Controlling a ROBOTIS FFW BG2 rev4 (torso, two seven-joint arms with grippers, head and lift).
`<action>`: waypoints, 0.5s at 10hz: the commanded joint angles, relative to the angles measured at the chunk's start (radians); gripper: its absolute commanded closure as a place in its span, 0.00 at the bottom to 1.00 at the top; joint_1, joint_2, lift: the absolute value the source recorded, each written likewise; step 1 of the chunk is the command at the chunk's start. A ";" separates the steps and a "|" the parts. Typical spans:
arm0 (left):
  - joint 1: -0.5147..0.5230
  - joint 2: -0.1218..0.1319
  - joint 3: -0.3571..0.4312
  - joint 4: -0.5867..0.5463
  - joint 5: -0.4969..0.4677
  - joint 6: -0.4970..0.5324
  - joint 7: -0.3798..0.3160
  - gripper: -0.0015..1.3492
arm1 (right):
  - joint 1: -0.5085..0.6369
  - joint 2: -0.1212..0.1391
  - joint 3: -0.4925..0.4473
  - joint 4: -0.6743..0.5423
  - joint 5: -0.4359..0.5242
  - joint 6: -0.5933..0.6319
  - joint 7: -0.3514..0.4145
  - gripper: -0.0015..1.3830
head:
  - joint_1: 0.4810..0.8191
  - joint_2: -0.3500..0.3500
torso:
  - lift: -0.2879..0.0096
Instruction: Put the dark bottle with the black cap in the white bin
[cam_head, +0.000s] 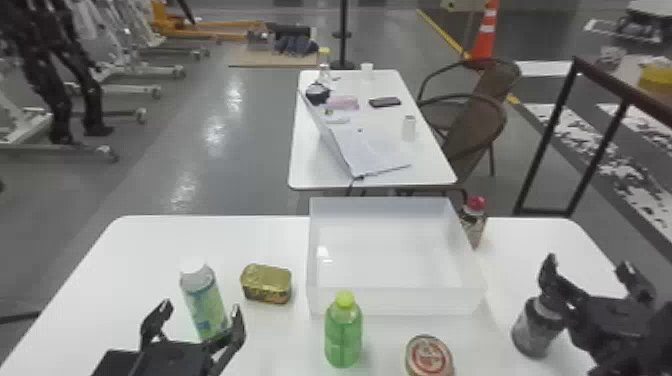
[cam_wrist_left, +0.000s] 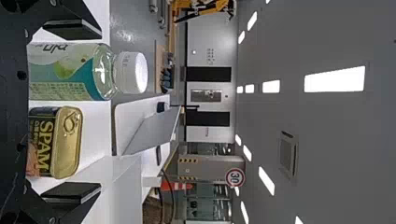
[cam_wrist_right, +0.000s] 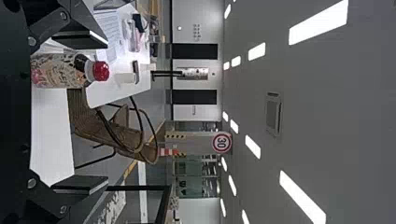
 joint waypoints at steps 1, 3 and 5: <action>0.000 -0.003 0.000 0.000 0.001 0.000 0.000 0.11 | -0.007 -0.011 -0.007 0.023 -0.017 0.000 0.013 0.18 | 0.20 0.50 | 0.63; 0.000 -0.002 0.000 0.000 0.004 -0.002 0.000 0.11 | -0.024 -0.020 -0.006 0.059 -0.029 -0.001 0.037 0.16 | 0.20 0.50 | 0.63; 0.002 -0.003 0.002 0.002 0.010 -0.008 -0.002 0.11 | -0.050 -0.027 -0.006 0.112 -0.046 -0.001 0.086 0.03 | 0.20 0.50 | 0.63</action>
